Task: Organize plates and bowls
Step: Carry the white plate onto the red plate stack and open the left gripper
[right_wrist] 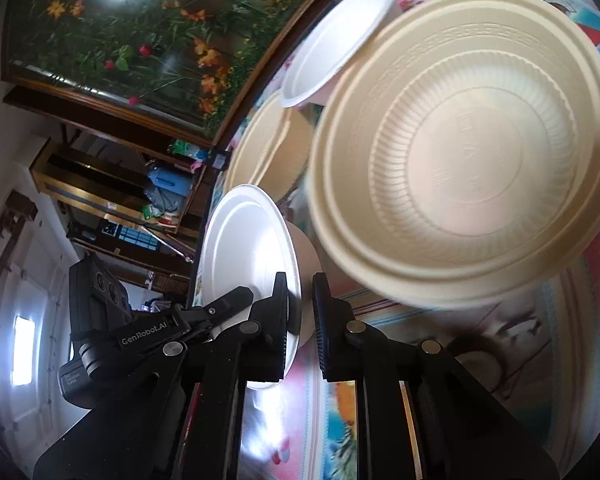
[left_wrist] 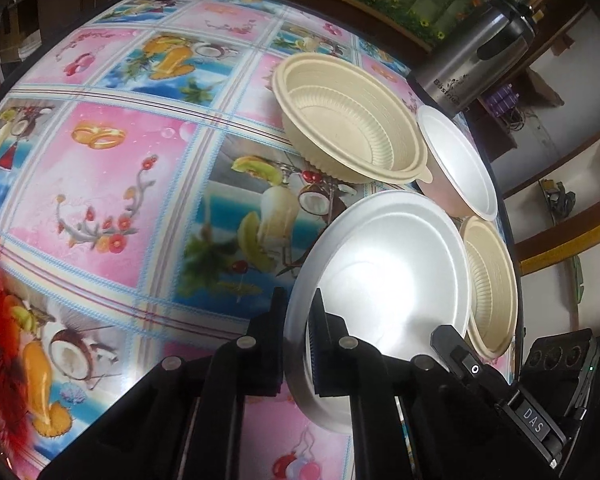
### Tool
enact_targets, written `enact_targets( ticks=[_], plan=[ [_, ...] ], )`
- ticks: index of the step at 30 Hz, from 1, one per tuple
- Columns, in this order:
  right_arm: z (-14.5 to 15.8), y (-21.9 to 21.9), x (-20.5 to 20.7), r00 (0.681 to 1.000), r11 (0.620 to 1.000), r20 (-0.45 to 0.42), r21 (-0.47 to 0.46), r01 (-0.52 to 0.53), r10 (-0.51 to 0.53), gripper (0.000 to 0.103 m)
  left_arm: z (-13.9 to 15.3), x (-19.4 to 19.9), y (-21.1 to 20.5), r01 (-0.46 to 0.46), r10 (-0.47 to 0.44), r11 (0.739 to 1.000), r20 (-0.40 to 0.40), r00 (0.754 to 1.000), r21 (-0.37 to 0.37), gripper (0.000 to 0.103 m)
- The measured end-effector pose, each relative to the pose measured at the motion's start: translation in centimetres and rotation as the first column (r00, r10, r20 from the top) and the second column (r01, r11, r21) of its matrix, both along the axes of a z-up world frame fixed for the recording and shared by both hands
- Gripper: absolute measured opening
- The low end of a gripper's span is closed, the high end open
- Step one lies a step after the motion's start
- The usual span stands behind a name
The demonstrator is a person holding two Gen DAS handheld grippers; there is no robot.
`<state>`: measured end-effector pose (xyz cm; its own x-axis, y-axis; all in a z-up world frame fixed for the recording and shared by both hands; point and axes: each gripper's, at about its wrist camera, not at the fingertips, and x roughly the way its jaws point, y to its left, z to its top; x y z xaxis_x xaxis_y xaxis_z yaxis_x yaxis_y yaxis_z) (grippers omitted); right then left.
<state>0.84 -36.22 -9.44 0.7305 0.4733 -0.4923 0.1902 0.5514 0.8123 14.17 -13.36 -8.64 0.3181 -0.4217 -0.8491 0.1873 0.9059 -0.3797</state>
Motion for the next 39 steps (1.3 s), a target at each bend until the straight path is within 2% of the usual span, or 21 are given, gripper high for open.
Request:
enact_targets(
  ticks=[5, 12, 18, 23, 33, 39],
  plan=[
    [0.2, 1.7, -0.1, 0.999, 0.999, 0.039, 0.024, -0.032, 0.032, 0.013, 1.3, -1.3, 2.6, -0.031, 0.031, 0.999, 0.043, 0.999, 0.008, 0.008],
    [1.6, 6.4, 0.1, 0.99, 0.992, 0.072, 0.028, -0.122, 0.12, 0.013, 3.3, -3.2, 8.3, -0.111, 0.112, 0.994, 0.097, 0.989, -0.019, 0.008],
    [3.7, 11.4, 0.3, 0.975, 0.98, 0.095, -0.008, -0.201, 0.201, 0.013, 4.6, -5.2, 13.9, -0.188, 0.193, 0.981, 0.132, 0.972, -0.054, 0.008],
    [4.7, 15.7, 0.9, 0.957, 0.961, 0.091, -0.022, -0.276, 0.277, 0.013, 5.2, -6.5, 18.0, -0.253, 0.258, 0.966, 0.162, 0.952, -0.049, 0.008],
    [4.7, 24.9, 2.5, 0.902, 0.903, 0.061, -0.068, -0.424, 0.428, 0.013, 4.7, -8.5, 25.6, -0.39, 0.393, 0.919, 0.167, 0.904, -0.049, 0.008],
    [3.8, 28.6, 3.2, 0.875, 0.872, 0.025, -0.093, -0.48, 0.484, 0.013, 3.3, -8.9, 28.3, -0.436, 0.436, 0.899, 0.143, 0.888, -0.036, 0.008]
  ],
)
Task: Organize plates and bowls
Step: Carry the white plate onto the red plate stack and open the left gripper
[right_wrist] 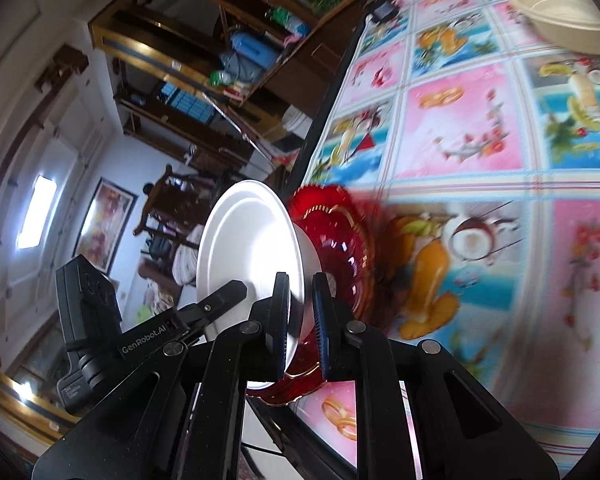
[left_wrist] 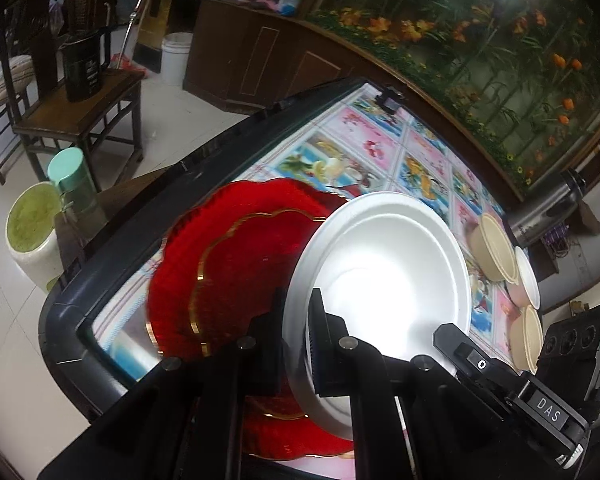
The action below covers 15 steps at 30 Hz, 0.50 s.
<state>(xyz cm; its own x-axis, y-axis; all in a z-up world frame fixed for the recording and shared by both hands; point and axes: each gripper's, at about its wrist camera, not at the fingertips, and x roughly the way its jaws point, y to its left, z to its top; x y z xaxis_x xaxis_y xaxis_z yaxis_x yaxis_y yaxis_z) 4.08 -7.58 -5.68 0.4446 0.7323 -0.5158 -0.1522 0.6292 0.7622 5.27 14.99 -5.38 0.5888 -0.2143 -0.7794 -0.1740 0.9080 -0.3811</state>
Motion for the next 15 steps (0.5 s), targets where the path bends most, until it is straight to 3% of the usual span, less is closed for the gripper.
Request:
enact_targets(
  ticks=[15],
  plan=[
    [-2.2, 4.4, 2.2, 0.998, 0.993, -0.046, -0.11, -0.036, 0.031, 0.013, -2.9, 0.9, 2.2, -0.009, 0.013, 0.998, -0.074, 0.997, 0.06, 0.009]
  ],
)
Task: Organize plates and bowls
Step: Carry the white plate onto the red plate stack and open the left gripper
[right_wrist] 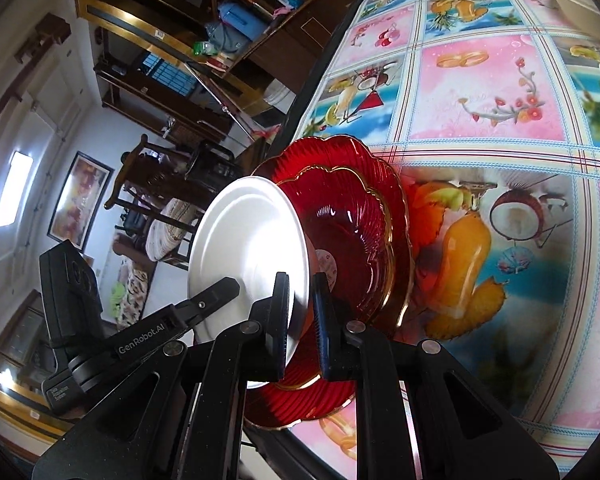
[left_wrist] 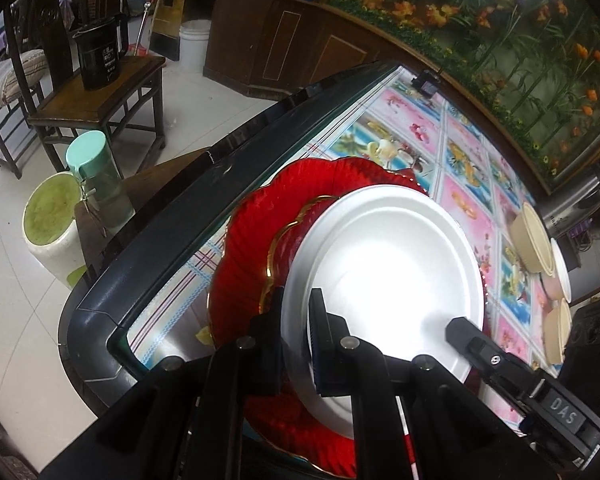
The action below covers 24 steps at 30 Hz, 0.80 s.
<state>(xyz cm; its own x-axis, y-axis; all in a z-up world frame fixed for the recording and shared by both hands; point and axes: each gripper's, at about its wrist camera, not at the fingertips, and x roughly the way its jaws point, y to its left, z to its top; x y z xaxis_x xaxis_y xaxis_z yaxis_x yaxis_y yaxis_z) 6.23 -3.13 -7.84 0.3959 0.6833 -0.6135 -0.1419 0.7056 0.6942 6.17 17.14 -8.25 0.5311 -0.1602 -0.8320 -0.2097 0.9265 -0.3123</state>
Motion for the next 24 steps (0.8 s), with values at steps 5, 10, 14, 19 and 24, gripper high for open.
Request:
enact_targets(
  ticks=[5, 10, 14, 19, 24],
  plan=[
    [0.3, 0.6, 0.2, 0.999, 0.997, 0.035, -0.081, 0.01, -0.007, 0.013, 0.2, -0.1, -0.5, 0.016, -0.017, 0.998, 0.01, 1.0, 0.053, 0.01],
    [0.8, 1.5, 0.0, 0.996, 0.978, 0.089, -0.207, 0.024, -0.006, 0.014, 0.4, -0.2, -0.4, 0.023, -0.024, 0.996, 0.015, 1.0, 0.087, 0.01],
    [1.7, 1.2, -0.4, 0.986, 0.955, 0.165, -0.289, 0.066, -0.019, 0.019, 0.7, -0.1, -0.6, 0.045, -0.047, 0.991, 0.015, 0.999, 0.128, 0.012],
    [2.7, -1.1, -0.6, 0.977, 0.964, 0.207, -0.245, 0.107, -0.056, 0.019, 1.2, -0.3, -1.4, 0.052, -0.059, 0.975, 0.023, 0.998, 0.217, 0.013],
    [3.4, -3.6, -0.7, 0.963, 0.967, 0.243, -0.195, 0.164, -0.114, 0.019, 3.3, -1.3, -1.8, -0.009, -0.031, 0.93, 0.103, 0.994, 0.367, 0.045]
  ],
)
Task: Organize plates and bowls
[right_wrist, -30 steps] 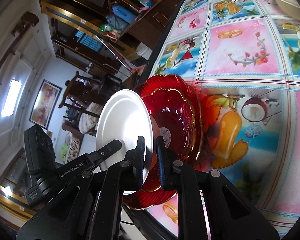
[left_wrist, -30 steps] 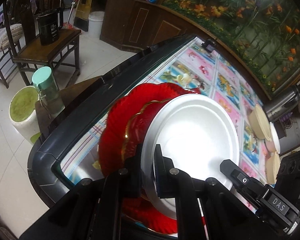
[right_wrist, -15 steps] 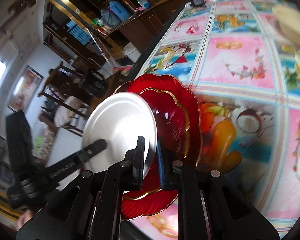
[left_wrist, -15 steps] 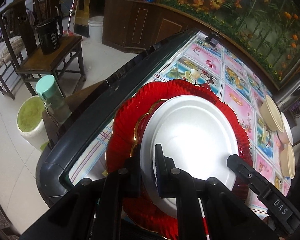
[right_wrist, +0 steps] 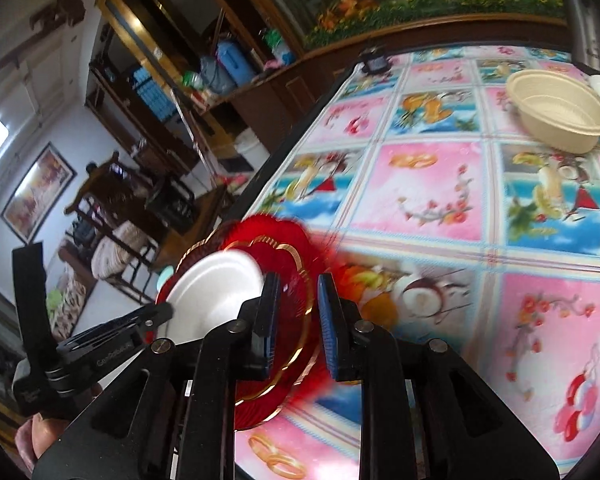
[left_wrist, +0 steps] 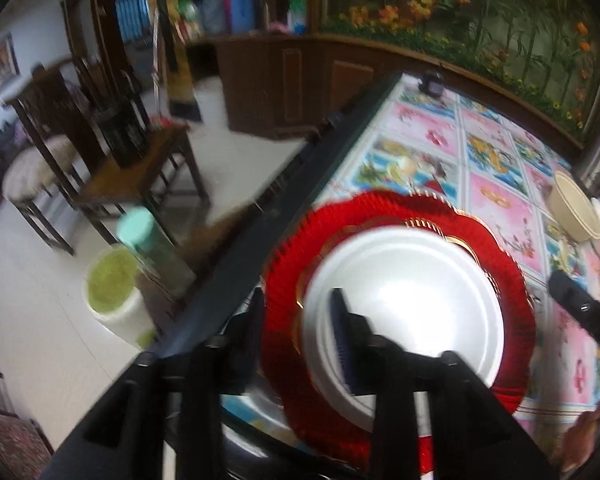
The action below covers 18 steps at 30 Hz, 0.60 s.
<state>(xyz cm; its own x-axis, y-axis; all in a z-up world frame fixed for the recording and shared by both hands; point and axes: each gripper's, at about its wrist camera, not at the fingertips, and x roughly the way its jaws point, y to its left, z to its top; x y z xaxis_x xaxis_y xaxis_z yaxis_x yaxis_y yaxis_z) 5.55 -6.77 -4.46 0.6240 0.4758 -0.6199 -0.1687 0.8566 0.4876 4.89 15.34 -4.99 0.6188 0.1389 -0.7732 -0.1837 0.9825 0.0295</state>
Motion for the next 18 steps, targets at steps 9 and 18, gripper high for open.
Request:
enact_targets(
  ticks=[9, 18],
  plan=[
    [0.3, -4.8, -1.2, 0.995, 0.993, 0.033, 0.07, 0.093, -0.095, 0.027, 3.3, -1.5, -1.3, -0.089, 0.063, 0.984, 0.166, 0.984, 0.154, 0.067],
    [-0.2, -9.2, -2.9, 0.987, 0.98, 0.031, 0.127, 0.153, -0.158, 0.028, 5.2, -3.0, -6.9, 0.01, -0.048, 0.988, 0.239, 0.97, 0.155, 0.079]
  ],
)
